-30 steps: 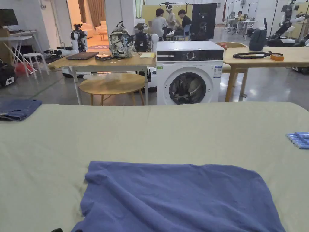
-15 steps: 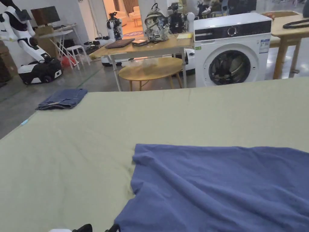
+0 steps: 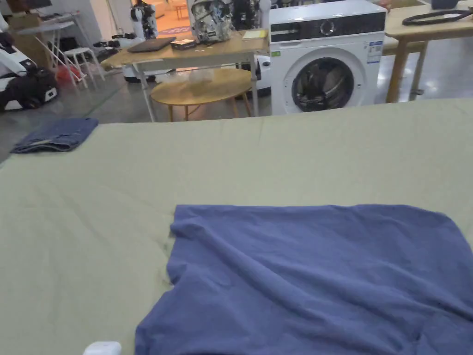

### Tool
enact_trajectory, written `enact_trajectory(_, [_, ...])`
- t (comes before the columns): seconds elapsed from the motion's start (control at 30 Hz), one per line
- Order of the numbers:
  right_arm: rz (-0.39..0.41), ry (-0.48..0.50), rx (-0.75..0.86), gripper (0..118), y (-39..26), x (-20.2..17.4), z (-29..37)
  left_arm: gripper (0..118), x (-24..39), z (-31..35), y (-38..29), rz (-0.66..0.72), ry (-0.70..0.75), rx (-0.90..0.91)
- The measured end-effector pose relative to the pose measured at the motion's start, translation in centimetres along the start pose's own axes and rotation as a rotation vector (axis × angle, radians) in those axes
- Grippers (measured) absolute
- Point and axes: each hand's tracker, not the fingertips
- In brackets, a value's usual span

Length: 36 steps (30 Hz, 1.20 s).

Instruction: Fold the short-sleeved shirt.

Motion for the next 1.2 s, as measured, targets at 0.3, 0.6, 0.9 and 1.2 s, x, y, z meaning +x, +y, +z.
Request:
enact_trajectory(0.3, [-0.183,-0.191,-0.136,89,-3.3,5.4,-3.0,0,0.6,-0.4,0.2,0.052,-0.005,-0.040])
enact_trajectory(0.6, [-0.126,-0.153,-0.141,5,-5.0,4.2,-4.2,0,-0.8,0.4,-0.5,0.041,-0.023,0.012])
enact_trajectory(0.9, [-0.058,-0.187,-0.057,4,-2.0,4.1,-0.5,0,-0.6,11.1,-2.1,0.156,-0.055,0.176])
enact_trajectory(1.2, [0.085,-0.102,0.029,4,6.0,3.6,-5.3,0,-2.5,9.6,4.1,0.190,-0.139,0.251])
